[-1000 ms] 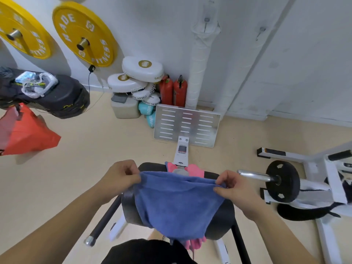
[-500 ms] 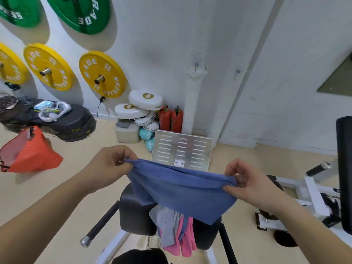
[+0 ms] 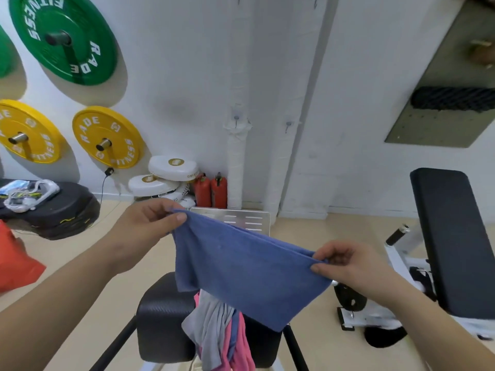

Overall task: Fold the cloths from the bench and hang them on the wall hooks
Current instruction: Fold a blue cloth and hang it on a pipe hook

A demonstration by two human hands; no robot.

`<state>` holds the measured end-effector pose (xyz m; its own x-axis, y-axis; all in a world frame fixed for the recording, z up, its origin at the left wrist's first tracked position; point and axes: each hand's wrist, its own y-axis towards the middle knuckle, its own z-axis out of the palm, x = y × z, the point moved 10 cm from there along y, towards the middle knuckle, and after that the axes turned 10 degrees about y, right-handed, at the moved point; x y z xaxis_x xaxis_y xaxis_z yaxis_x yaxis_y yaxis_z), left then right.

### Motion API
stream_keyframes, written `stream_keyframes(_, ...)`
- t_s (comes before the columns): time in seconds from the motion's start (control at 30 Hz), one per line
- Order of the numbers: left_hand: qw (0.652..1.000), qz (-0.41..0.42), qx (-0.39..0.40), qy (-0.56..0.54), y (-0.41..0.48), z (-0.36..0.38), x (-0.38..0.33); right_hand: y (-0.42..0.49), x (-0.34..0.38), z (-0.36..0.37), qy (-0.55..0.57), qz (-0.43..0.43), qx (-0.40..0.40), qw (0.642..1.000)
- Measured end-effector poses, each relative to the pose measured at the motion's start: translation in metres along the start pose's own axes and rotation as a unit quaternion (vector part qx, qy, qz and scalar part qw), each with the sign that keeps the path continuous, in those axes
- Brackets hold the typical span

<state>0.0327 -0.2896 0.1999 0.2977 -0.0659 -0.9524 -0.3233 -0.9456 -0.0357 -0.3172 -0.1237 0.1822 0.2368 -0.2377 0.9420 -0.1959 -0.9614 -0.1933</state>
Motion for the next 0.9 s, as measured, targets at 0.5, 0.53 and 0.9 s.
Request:
stream_keyframes(0.5,0.977,0.029,0.083,0.193,0.011,0.043,-0.017,-0.027,0.010,-0.037,-0.164,-0.110,-0.069,0.978)
stream_keyframes(0.53,0.978,0.026,0.083,0.188,0.011,0.044,-0.015,-0.027,0.012,-0.038,-0.171,-0.127,-0.065,0.975)
stream_keyframes(0.9,0.983,-0.021,0.093,0.156,0.009,0.048,0.003,-0.022,0.000,-0.048,-0.154,-0.077,-0.045,0.984)
